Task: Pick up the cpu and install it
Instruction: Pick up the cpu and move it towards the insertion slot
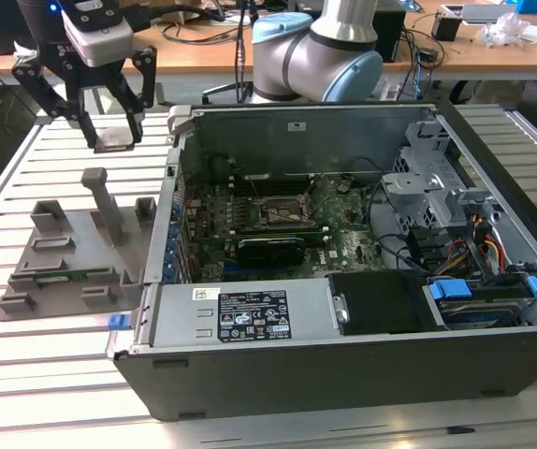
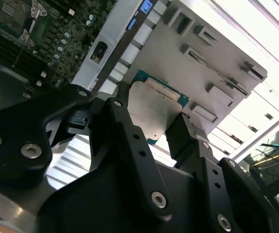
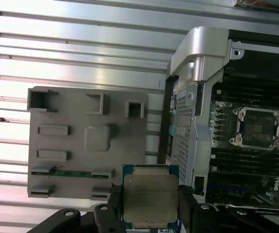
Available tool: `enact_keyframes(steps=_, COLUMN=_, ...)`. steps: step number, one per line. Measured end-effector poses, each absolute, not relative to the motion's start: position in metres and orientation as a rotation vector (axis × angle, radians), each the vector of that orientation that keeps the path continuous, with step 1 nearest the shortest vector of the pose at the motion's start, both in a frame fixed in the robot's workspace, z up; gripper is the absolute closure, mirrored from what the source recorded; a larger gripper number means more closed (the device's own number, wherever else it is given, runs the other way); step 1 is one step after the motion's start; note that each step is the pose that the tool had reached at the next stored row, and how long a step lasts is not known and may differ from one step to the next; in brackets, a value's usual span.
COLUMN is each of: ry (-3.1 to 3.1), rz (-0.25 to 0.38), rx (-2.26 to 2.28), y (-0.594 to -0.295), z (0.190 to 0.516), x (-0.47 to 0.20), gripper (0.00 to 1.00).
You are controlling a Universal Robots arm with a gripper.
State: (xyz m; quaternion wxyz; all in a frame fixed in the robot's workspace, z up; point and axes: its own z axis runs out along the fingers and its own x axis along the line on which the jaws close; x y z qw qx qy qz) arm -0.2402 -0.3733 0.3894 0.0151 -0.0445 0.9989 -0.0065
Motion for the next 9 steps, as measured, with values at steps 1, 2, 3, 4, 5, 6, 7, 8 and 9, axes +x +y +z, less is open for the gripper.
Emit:
enact_keyframes(steps=1, ry=3.108, rz=-0.020, rx=-0.138, y=-0.373, z=0.389, x=-0.238, gripper=0.45)
enact_keyframes(steps=2, ry=3.108, rz=-0.020, rx=-0.139, y=-0.373, z=0.390, x=-0.233, gripper=0.45)
enact_keyframes(steps=3, ry=3.108, rz=-0.020, rx=-0.139, y=-0.373, z=0.389, x=-0.229, gripper=0.45)
enact_keyframes(steps=4, ry=3.108, rz=-0.020, rx=-0.139, y=-0.373, z=0.389, x=-0.225, gripper=0.45)
enact_keyframes(steps=5, ry=3.108, rz=-0.020, rx=-0.138, y=-0.373, z=0.389, x=-0.223, gripper=0.45)
enact_keyframes(steps=6, ry=3.108, rz=-0.020, rx=-0.139, y=-0.373, z=0.389, x=-0.221, gripper=0.45)
enact_keyframes(steps=7, ry=3.108, rz=-0.020, rx=-0.138, y=-0.373, z=0.389, x=-0.219, gripper=0.45)
enact_keyframes(steps=8, ry=3.108, rz=-0.020, rx=-0.138, y=-0.373, z=0.389, x=-0.216, gripper=0.45)
enact_keyframes(steps=9, ry=3.108, rz=-0.020, rx=-0.139, y=-0.373, z=0.389, x=-0.214, gripper=0.45)
